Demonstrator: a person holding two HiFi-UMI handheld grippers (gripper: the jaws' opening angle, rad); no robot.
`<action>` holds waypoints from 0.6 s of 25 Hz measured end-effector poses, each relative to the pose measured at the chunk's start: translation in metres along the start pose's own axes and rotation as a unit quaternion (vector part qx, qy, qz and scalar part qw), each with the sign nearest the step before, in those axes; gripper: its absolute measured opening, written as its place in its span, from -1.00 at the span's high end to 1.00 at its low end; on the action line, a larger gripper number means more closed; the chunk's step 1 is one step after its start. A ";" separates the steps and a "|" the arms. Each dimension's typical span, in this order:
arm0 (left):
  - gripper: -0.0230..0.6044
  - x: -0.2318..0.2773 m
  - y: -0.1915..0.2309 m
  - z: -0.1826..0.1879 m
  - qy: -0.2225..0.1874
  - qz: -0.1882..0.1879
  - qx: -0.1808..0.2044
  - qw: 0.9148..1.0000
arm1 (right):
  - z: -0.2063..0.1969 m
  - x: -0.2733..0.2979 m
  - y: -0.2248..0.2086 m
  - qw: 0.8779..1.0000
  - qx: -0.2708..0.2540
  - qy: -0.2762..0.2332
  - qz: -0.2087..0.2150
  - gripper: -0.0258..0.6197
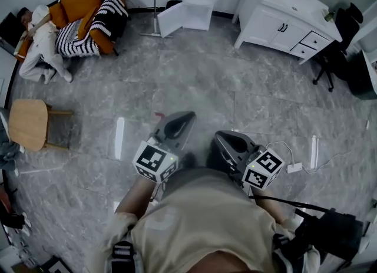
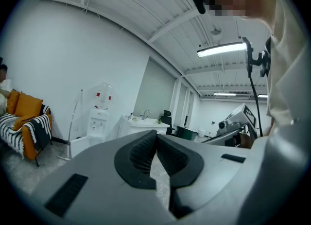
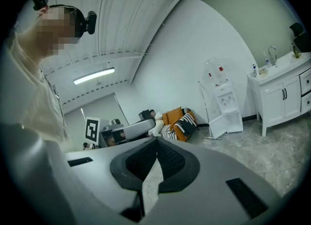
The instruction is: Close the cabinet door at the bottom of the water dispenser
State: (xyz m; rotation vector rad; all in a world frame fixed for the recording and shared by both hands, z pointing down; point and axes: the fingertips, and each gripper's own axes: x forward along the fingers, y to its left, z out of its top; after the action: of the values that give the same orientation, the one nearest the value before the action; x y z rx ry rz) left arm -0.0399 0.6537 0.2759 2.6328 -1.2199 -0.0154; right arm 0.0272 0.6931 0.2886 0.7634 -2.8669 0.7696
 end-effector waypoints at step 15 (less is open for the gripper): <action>0.95 0.102 0.039 0.026 0.029 0.021 0.022 0.999 | 0.042 0.041 -0.071 0.994 0.016 0.029 0.106 0.89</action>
State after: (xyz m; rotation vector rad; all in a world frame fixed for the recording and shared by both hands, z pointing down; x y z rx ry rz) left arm -0.0057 0.5466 0.2683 2.6240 -1.2698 0.0953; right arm 0.0282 0.6015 0.2922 0.4340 -2.9214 0.8469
